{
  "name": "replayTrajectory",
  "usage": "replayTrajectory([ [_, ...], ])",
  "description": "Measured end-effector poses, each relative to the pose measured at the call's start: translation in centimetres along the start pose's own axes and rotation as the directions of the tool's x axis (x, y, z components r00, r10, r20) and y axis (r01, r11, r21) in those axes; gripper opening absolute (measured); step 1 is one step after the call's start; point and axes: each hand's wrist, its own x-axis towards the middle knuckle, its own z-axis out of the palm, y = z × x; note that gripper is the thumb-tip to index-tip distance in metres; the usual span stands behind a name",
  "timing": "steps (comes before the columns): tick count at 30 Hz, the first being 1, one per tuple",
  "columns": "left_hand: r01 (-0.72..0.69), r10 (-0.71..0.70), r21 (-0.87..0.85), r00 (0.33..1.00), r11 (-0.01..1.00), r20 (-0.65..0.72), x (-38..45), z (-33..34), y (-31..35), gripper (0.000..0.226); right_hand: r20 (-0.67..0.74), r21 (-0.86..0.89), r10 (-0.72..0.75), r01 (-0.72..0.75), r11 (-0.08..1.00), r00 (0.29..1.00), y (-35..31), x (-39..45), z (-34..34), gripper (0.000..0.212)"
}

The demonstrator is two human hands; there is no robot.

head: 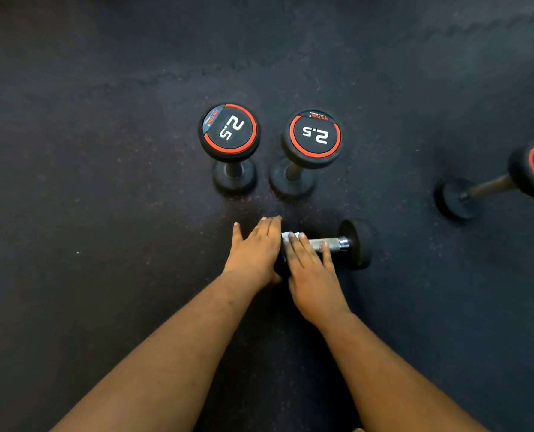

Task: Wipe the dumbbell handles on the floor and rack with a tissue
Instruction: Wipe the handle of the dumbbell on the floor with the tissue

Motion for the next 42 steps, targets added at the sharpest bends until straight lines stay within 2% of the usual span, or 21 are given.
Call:
replayTrajectory([
  [2, 0.003, -0.003, 0.011, 1.0, 1.0, 0.023, 0.0, -0.2, 0.0, 0.125, -0.053, -0.087, -0.026, 0.021, 0.996, 0.998, 1.1, -1.8, 0.5, 0.072],
  [6, 0.01, -0.011, 0.035, 0.999, 0.999, 0.036, 0.2, -0.3, 0.1, 0.13, -0.153, -0.071, 0.168, -0.181, 0.981, 0.974, 2.1, -1.1, 0.6, 0.06],
  [7, 0.009, -0.01, 0.039, 0.999, 0.999, 0.034, 0.3, -0.3, 0.1, 0.129, -0.151, -0.06, 0.164, -0.174, 0.983, 0.975, 1.6, -0.7, 0.6, 0.058],
  [10, 0.007, -0.008, 0.041, 1.0, 0.999, 0.028, 0.4, -0.4, 0.1, 0.126, -0.093, -0.069, -0.013, 0.007, 0.998, 0.996, 0.4, -0.1, 1.0, 0.061],
  [11, 0.009, -0.01, 0.042, 1.0, 0.999, 0.03, 0.4, -0.4, 0.1, 0.126, -0.088, -0.066, -0.017, 0.011, 0.998, 0.996, 0.7, -0.1, 0.9, 0.064],
  [15, 0.012, -0.014, 0.048, 0.999, 0.999, 0.047, 0.3, -0.6, 0.2, 0.128, -0.152, 0.005, 0.275, -0.277, 0.961, 0.949, 3.0, -1.1, 0.8, 0.065],
  [16, 0.01, -0.012, 0.045, 0.999, 0.999, 0.045, 0.2, -0.6, 0.2, 0.127, -0.159, 0.024, 0.292, -0.292, 0.956, 0.943, 2.7, -1.4, 1.0, 0.066],
  [17, 0.007, -0.009, 0.04, 0.999, 0.999, 0.042, 0.2, -0.7, 0.2, 0.125, -0.157, 0.035, 0.265, -0.263, 0.964, 0.951, 2.0, -1.5, 1.3, 0.065],
  [20, 0.006, -0.007, 0.047, 1.0, 0.999, 0.022, 0.2, -0.7, 0.2, 0.121, -0.122, -0.016, 0.04, -0.042, 0.999, 0.992, -0.1, -1.1, 2.1, 0.063],
  [21, 0.006, -0.007, 0.052, 1.0, 0.999, 0.017, 0.2, -0.7, 0.3, 0.121, -0.114, -0.039, 0.005, -0.009, 0.999, 0.994, 0.2, -0.6, 2.0, 0.061],
  [22, 0.008, -0.009, 0.053, 1.0, 0.999, 0.021, 0.3, -0.7, 0.2, 0.122, -0.109, -0.051, 0.018, -0.023, 0.998, 0.994, 0.8, -0.2, 1.8, 0.06],
  [26, 0.001, -0.003, 0.052, 1.0, 0.999, 0.03, 0.3, -0.5, 0.2, 0.125, -0.134, -0.017, 0.286, -0.291, 0.957, 0.949, 3.2, -1.3, 1.2, 0.071],
  [28, -0.002, 0.0, 0.051, 1.0, 0.999, 0.031, 0.2, -0.5, 0.3, 0.125, -0.121, 0.009, 0.316, -0.317, 0.948, 0.941, 1.7, -1.8, 1.6, 0.076],
  [30, 0.0, -0.001, 0.05, 1.0, 0.999, 0.025, 0.1, -0.6, 0.3, 0.122, -0.117, 0.044, 0.258, -0.254, 0.966, 0.959, -0.3, -1.5, 2.1, 0.074],
  [34, -0.005, 0.004, 0.049, 1.0, 0.999, 0.023, 0.1, -0.8, 0.2, 0.12, -0.047, -0.012, 0.01, -0.01, 1.0, 0.999, -0.4, -0.4, 1.9, 0.085],
  [36, -0.008, 0.007, 0.048, 1.0, 0.999, 0.025, 0.1, -0.6, 0.2, 0.121, -0.039, -0.038, 0.001, -0.003, 0.999, 0.999, 0.5, -0.6, 1.8, 0.088],
  [42, -0.015, 0.015, 0.041, 1.0, 0.999, 0.012, 0.1, -0.5, 0.1, 0.12, -0.068, -0.094, 0.002, -0.008, 0.996, 0.998, -0.1, -1.5, 1.8, 0.076],
])
